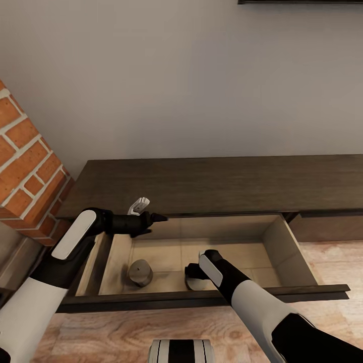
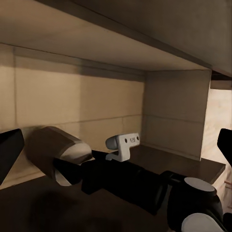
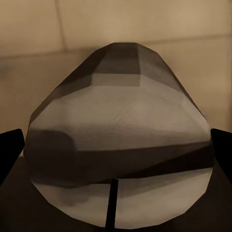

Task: Place each of the two pumpkins and all three candles from the living room inside a cabinet in the living room (use any cabinet), then make sure every cabinet is closed, and position the cauldron so it is next to a table in the living room.

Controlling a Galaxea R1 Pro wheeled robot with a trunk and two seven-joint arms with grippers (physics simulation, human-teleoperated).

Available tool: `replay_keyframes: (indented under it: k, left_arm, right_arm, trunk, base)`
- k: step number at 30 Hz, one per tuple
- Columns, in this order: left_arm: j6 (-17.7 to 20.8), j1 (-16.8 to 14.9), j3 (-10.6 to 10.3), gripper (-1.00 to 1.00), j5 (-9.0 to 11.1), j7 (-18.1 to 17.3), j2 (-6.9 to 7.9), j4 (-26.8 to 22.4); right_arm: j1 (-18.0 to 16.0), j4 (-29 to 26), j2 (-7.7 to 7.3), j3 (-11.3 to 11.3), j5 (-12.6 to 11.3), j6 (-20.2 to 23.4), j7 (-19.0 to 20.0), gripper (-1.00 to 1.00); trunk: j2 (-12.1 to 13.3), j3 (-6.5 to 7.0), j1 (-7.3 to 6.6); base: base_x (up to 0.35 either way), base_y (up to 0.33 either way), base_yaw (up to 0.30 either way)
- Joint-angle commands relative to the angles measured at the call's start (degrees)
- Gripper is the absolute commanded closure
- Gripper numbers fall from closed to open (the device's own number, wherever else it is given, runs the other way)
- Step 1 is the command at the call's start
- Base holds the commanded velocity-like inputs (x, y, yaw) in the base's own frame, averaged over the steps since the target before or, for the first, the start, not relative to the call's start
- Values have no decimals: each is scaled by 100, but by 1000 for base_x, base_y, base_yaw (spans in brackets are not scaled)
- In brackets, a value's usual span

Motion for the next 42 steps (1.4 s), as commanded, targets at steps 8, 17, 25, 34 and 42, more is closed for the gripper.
replay_keyframes:
  k: [8, 17, 25, 34, 42]
  left_arm:
    - [0, 0, 2, -100, -9, 0, -58, 7]
    - [0, 0, 0, -100, -18, 3, -68, 7]
    - [0, 0, 2, -100, -19, 2, -70, 10]
    - [0, 0, 2, -100, -19, 0, -67, 9]
    - [0, 0, 2, -100, -20, 0, -66, 15]
  right_arm:
    - [0, 7, 0, -1, 7, -29, 5, 100]
    - [0, 7, 0, 1, 16, -209, 5, 100]
    - [0, 7, 0, 2, 15, -239, 10, -100]
    - [0, 7, 0, -1, 15, -239, 12, -100]
    - [-5, -68, 0, -1, 31, -239, 19, -100]
  trunk:
    - [0, 0, 0]
    - [0, 0, 0]
    - [0, 0, 0]
    - [0, 0, 0]
    - [0, 0, 0]
  base:
    - [0, 0, 0]
    - [0, 0, 0]
    - [0, 0, 0]
    - [0, 0, 0]
    - [0, 0, 0]
